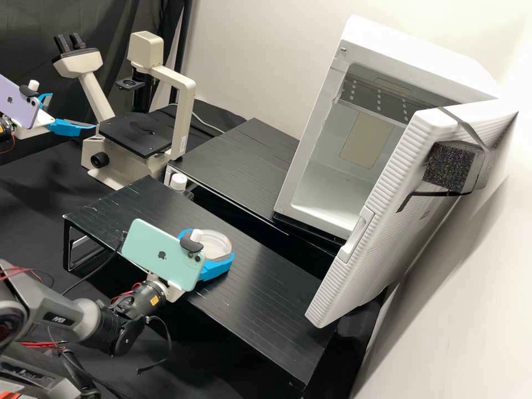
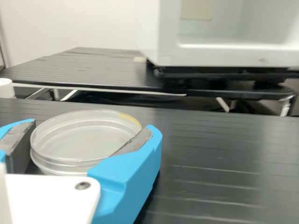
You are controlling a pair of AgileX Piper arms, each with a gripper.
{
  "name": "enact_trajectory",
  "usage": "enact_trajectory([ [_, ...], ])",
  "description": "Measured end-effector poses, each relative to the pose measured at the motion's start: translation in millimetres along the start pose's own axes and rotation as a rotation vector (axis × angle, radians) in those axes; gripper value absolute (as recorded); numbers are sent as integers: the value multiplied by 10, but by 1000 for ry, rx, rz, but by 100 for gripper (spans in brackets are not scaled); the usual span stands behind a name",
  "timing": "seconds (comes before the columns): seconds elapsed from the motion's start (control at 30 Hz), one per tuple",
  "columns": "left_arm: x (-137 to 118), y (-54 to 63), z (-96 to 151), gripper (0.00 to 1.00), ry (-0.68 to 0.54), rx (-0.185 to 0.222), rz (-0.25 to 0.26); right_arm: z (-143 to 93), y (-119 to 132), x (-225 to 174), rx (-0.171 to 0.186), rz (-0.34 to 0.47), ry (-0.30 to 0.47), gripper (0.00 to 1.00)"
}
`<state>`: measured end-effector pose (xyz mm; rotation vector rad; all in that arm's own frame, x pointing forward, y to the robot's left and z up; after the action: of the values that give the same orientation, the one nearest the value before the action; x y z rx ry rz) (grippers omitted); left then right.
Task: Return the petri dish to the incubator.
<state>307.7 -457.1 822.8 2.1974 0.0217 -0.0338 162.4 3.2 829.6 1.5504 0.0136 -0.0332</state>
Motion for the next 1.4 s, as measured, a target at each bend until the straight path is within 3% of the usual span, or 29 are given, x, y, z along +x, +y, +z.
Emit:
enact_trajectory([
  [0.2,0,0,0,100,0,0,0,145,166,18,64,178,-29,0],
  [0.27,0,0,0,100,0,0,0,184,224,70,73,203,-47,0],
  [0.77,0,0,0,100,0,0,0,250,1027,987,18,421,1,0],
  [1.0,0,0,0,100,0,0,0,249,1320,1444,-2,433,3,0],
  [1.23,0,0,0,100,0,0,0,325,1563,1888,58,415,-1,0],
  [1.4,0,0,0,100,0,0,0,391,1669,2174,66,385,4,0],
])
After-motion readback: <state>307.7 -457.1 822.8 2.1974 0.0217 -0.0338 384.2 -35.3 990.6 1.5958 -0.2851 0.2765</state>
